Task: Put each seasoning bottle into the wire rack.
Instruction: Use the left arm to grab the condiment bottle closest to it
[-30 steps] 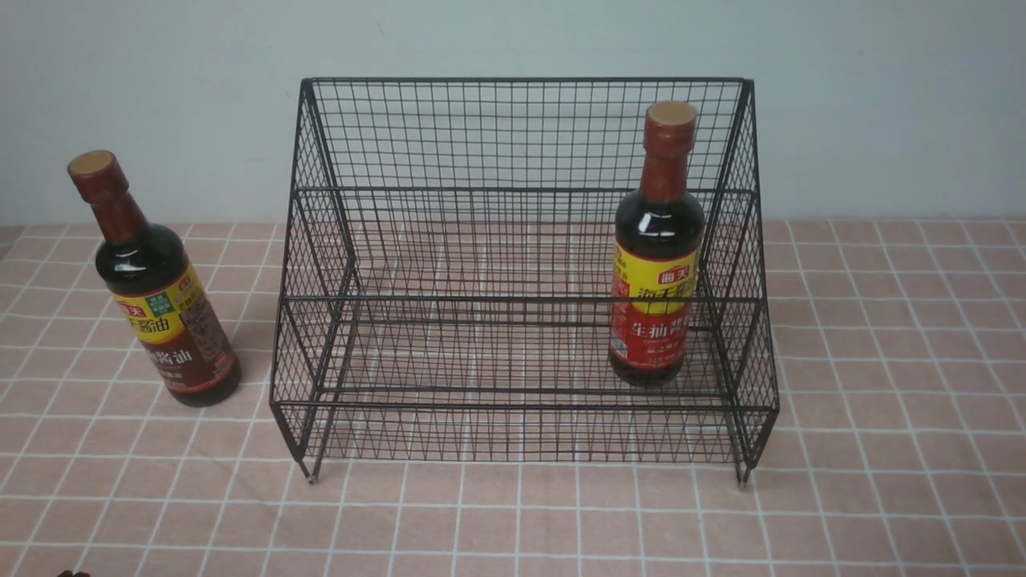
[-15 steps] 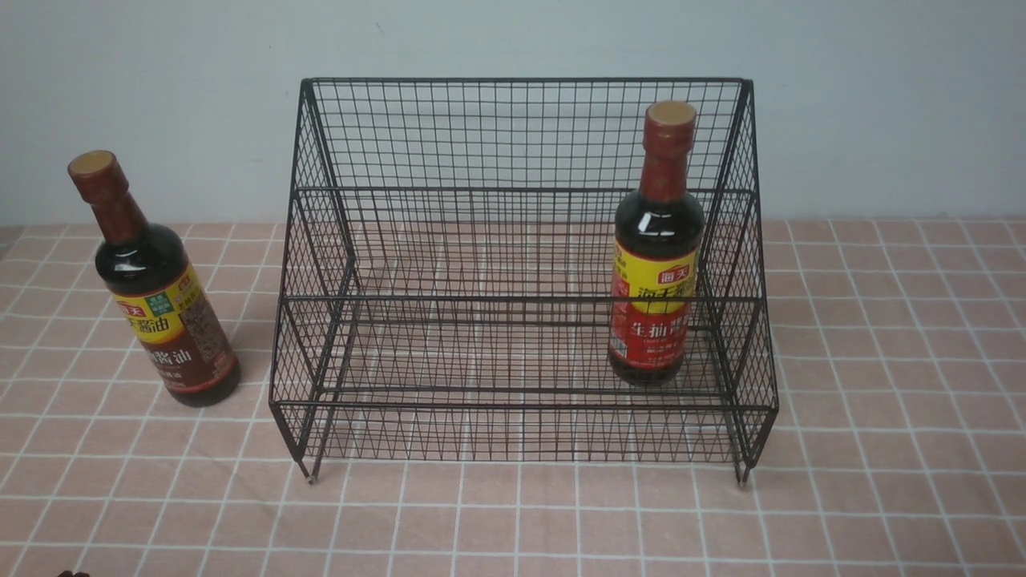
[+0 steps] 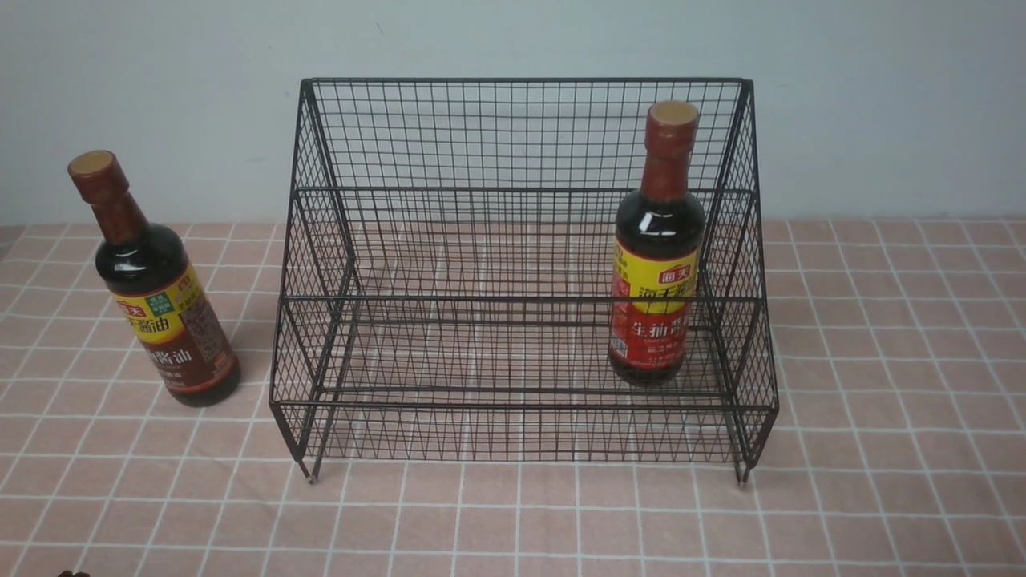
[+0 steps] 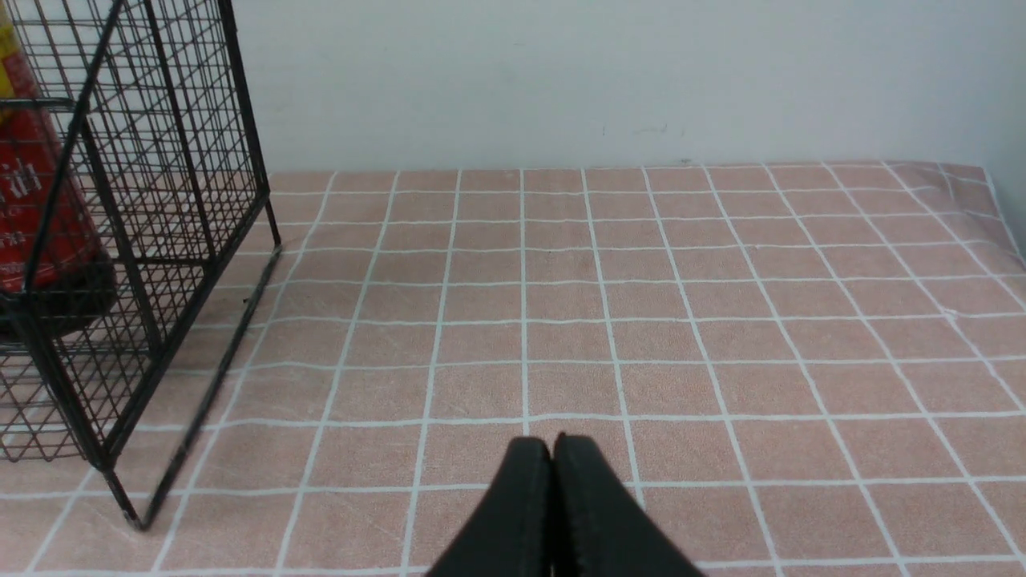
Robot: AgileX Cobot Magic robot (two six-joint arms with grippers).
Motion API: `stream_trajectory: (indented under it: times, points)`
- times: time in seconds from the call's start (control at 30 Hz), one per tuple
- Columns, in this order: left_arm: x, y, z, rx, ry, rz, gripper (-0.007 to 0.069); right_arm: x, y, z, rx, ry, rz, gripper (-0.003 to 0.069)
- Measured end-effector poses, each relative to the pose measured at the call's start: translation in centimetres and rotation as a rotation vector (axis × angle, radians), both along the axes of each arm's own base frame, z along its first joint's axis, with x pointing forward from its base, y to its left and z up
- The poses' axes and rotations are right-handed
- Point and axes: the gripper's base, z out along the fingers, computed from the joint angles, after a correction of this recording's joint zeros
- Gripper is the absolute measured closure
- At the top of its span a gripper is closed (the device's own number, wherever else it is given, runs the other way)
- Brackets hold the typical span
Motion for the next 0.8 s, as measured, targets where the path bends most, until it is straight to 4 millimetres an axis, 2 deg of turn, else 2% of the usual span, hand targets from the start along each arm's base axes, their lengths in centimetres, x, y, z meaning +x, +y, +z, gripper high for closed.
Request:
stream_trajectory:
  times: [0.8]
  points:
    - [0.0, 0.0, 0.0, 0.0, 0.0, 0.0, 0.0631, 0.01, 0.27, 0.0, 0.005, 0.0, 0.05, 0.0673]
